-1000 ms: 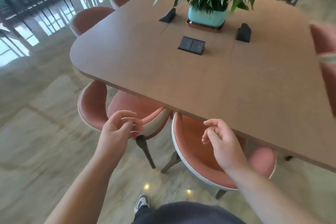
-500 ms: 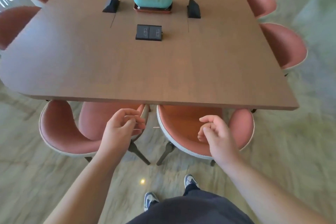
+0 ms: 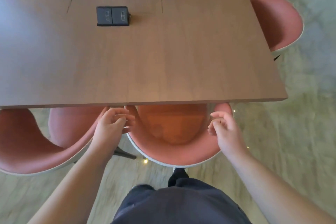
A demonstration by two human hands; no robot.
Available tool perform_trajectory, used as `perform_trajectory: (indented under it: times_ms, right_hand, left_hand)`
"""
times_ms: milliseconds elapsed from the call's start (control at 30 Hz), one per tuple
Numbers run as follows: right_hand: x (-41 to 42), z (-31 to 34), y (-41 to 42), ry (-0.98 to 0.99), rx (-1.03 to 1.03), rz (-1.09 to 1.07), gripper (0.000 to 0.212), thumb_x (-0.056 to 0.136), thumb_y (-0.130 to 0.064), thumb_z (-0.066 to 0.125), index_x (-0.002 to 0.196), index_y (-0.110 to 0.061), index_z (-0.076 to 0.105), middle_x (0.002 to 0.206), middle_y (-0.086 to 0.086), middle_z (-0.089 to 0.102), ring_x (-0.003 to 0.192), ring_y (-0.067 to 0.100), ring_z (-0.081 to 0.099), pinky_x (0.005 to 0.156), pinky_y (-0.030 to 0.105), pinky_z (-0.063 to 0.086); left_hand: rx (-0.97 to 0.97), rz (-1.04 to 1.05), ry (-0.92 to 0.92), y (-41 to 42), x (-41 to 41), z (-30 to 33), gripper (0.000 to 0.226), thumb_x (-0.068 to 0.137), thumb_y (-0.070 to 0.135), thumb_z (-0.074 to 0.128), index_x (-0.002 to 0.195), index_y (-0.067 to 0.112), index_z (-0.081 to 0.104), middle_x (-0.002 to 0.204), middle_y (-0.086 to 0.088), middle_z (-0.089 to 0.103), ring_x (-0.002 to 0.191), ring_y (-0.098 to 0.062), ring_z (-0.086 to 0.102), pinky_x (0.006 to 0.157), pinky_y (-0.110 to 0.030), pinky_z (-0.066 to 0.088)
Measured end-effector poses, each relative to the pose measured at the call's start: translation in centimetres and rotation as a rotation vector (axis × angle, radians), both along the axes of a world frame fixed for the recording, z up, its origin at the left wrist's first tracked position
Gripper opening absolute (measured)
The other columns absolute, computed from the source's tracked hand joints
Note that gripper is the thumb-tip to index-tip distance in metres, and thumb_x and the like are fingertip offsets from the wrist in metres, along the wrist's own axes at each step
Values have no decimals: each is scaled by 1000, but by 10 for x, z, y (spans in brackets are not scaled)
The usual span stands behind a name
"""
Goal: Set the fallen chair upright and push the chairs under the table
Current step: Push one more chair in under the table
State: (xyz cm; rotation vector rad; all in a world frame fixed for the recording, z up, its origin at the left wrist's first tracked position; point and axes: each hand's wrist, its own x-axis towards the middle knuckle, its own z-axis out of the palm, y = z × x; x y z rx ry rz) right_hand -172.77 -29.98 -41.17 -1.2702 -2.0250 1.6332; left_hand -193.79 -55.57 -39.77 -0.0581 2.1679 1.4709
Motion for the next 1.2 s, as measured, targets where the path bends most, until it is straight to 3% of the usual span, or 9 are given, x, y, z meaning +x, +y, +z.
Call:
perform_trajectory:
  times_ms: [200, 300, 467, 567, 633, 700, 833, 933, 1200]
  right_hand:
    - [7, -61, 72, -84, -73, -155, 37, 85, -22, 44, 87, -53, 64, 63, -13, 69, 57, 4, 63, 76, 47, 52]
    - [9, -93, 98, -142, -104, -221, 36, 85, -22, 44, 85, -52, 65, 65, -11, 69, 59, 6, 65, 78, 48, 53]
    - [-2, -140, 125, -344, 50, -247, 24, 94, -14, 51, 105, -32, 61, 111, -2, 64, 100, 28, 65, 82, 41, 53]
    - [-9, -169, 137, -499, 114, -264, 42, 92, -15, 58, 134, -18, 56, 136, 8, 58, 102, 30, 63, 77, 33, 47]
    - [-17, -184, 143, -576, 65, -261, 63, 92, -21, 65, 151, -14, 43, 147, 13, 52, 112, 36, 63, 87, 35, 50]
    - [-24, -195, 150, -634, -16, -267, 82, 92, -31, 70, 160, -12, 27, 154, 15, 50, 123, 37, 60, 99, 41, 46]
    - [-33, -210, 168, -642, -118, -325, 82, 84, -41, 79, 148, -8, 40, 139, 15, 62, 104, 35, 64, 91, 45, 50]
    - [-36, -215, 184, -690, -208, -324, 92, 77, -43, 87, 148, -5, 42, 139, 17, 61, 119, 39, 63, 102, 53, 50]
    - [-38, -218, 190, -693, -196, -284, 74, 86, -31, 80, 147, -6, 47, 141, 18, 61, 120, 40, 64, 103, 56, 52]
  left_hand:
    - [-94, 30, -49, 35, -15, -46, 27, 101, 0, 45, 104, 16, 66, 88, -2, 82, 75, -14, 78, 72, -33, 58]
    - [-177, 35, -45, 44, -26, -74, 29, 100, 2, 46, 102, 21, 67, 88, 7, 81, 75, -7, 77, 73, -31, 57]
    - [-471, -40, 61, 49, -48, -129, 20, 94, 19, 59, 108, 33, 62, 106, 14, 67, 82, -12, 63, 65, -27, 43]
    - [-556, -62, 63, 47, -64, -162, 24, 91, 16, 61, 103, 36, 57, 99, 9, 58, 88, -25, 57, 63, -30, 41]
    - [-614, -11, -37, 48, -76, -181, 43, 91, 22, 67, 133, 26, 54, 125, -5, 62, 109, -36, 61, 76, -35, 47]
    - [-668, 46, -171, 49, -89, -195, 79, 90, 35, 72, 156, 13, 34, 148, -16, 53, 120, -40, 61, 83, -37, 47]
    - [-602, 53, -290, 50, -111, -215, 65, 80, 46, 83, 129, 10, 59, 115, -12, 72, 86, -27, 68, 69, -36, 54]
    - [-532, 90, -363, 51, -125, -224, 68, 73, 41, 91, 127, 15, 60, 106, -4, 70, 87, -23, 69, 76, -39, 56]
    - [-548, 39, -328, 50, -133, -233, 51, 85, 21, 83, 132, 16, 63, 115, -12, 71, 100, -36, 70, 93, -51, 59]
